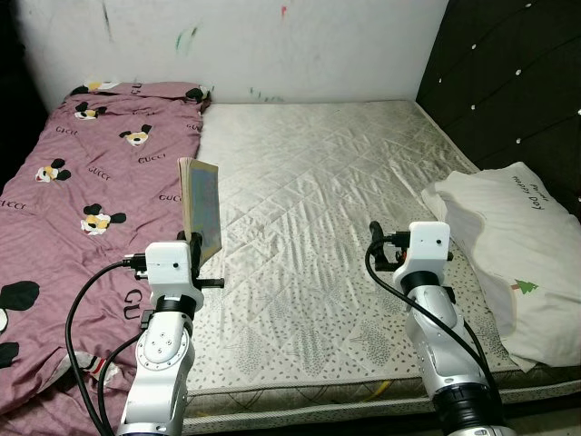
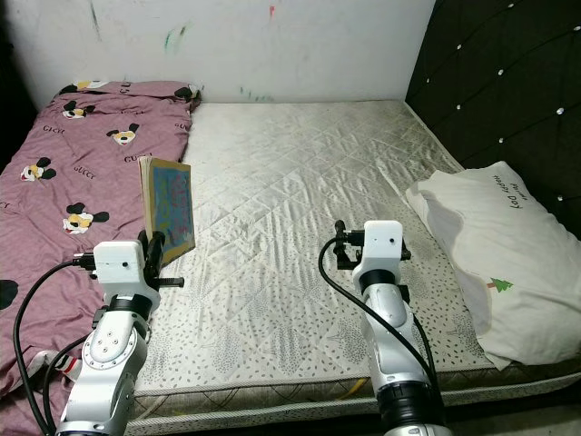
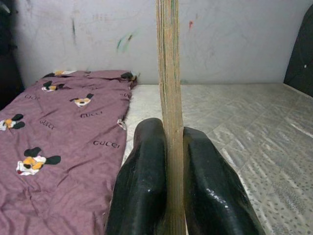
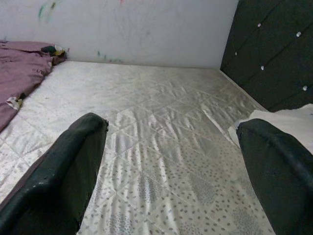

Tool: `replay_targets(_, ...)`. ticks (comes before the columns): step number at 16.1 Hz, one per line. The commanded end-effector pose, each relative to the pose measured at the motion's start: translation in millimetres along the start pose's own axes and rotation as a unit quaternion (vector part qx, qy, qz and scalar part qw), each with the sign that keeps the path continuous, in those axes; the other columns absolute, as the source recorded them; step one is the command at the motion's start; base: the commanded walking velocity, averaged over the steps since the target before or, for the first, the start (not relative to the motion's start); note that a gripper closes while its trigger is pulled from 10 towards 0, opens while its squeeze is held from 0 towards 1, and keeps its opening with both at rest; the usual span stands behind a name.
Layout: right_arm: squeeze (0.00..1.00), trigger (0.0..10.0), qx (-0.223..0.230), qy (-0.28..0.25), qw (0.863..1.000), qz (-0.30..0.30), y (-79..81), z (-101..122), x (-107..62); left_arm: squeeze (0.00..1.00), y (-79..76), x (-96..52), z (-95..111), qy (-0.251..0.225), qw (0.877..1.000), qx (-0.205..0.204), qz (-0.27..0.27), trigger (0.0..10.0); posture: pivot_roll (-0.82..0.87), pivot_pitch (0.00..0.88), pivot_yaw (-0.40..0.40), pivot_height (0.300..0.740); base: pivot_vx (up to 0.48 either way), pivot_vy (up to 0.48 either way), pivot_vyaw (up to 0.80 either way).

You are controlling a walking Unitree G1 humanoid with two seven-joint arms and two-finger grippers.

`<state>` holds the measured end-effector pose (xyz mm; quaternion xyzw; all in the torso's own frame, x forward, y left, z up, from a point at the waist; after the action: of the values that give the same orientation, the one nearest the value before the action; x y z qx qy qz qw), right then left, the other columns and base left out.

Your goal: Clean up the room

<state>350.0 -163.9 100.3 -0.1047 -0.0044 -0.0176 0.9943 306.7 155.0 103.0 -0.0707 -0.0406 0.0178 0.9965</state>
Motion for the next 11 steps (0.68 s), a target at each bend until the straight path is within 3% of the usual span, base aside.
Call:
replay_targets(1,0.0,10.0,-0.001,-0.007,1.0,-0.001,-0.7,3.4,2.4,0.0,-2.4,3.5,10.0,-0.023,1.0,0.003,-0.004,10.0,0.02,0.0,-0.012,0.74,0.0,-0.262,0.0)
replay_targets(11,0.0,10.0,-0.003,-0.01,1.0,0.006,1.8,3.9,3.8,0.0,-3.5,6.6,11.5,-0.027,1.0,0.001,-0.001,10.0,0.02,0.0,-0.017,0.74,0.0,-0.296,0.0)
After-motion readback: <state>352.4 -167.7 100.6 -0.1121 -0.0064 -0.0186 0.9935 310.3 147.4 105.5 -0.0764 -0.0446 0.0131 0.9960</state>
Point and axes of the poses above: a point about 5 cm out from each wrist's last joint towards the gripper, its own x axis pointing out of the wrist towards the gripper, its own z axis along the axis of the wrist's last joint, y = z × x, the point moved 3 cm from there along x, pointing out of the wrist towards the gripper, and after that the axes turned 9 degrees about -x, right-handed, at the moved point
